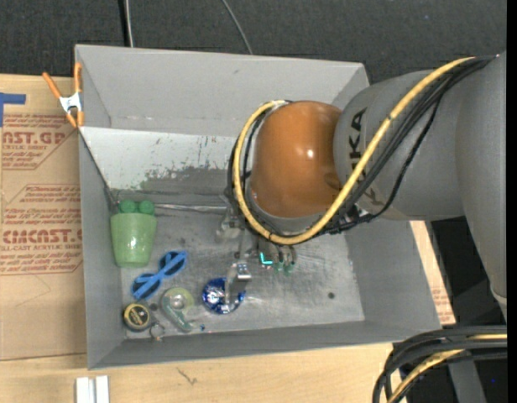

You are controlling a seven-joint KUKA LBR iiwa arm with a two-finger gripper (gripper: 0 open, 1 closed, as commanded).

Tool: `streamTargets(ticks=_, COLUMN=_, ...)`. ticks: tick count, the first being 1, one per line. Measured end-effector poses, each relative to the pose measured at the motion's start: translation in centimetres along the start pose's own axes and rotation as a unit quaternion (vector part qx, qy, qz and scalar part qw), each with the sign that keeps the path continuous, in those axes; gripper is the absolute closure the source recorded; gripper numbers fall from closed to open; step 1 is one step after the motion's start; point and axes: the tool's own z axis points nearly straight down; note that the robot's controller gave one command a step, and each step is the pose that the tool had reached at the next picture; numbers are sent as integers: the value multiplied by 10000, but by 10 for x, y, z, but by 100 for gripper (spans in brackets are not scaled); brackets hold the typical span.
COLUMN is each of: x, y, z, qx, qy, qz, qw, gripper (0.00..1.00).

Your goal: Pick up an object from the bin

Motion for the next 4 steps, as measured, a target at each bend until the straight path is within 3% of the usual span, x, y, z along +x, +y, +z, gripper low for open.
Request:
streamTargets(ticks=1, x=20, y=-23, z=100, qx=-23, qy=-104, qz=-39, qw=9999, gripper=0)
streamTargets(ticks=2, x=21, y=-35, z=73, qx=-7, qy=-44, qz=320, qw=9995, gripper=0)
streamTargets(ticks=3, x=23, y=-31, z=74, qx=-8, qy=-30, qz=843, qw=9964, gripper=0)
streamTargets(ticks=4, x=24, y=-31, z=100, qx=-23, qy=-85, qz=1016, qw=9948, gripper=0)
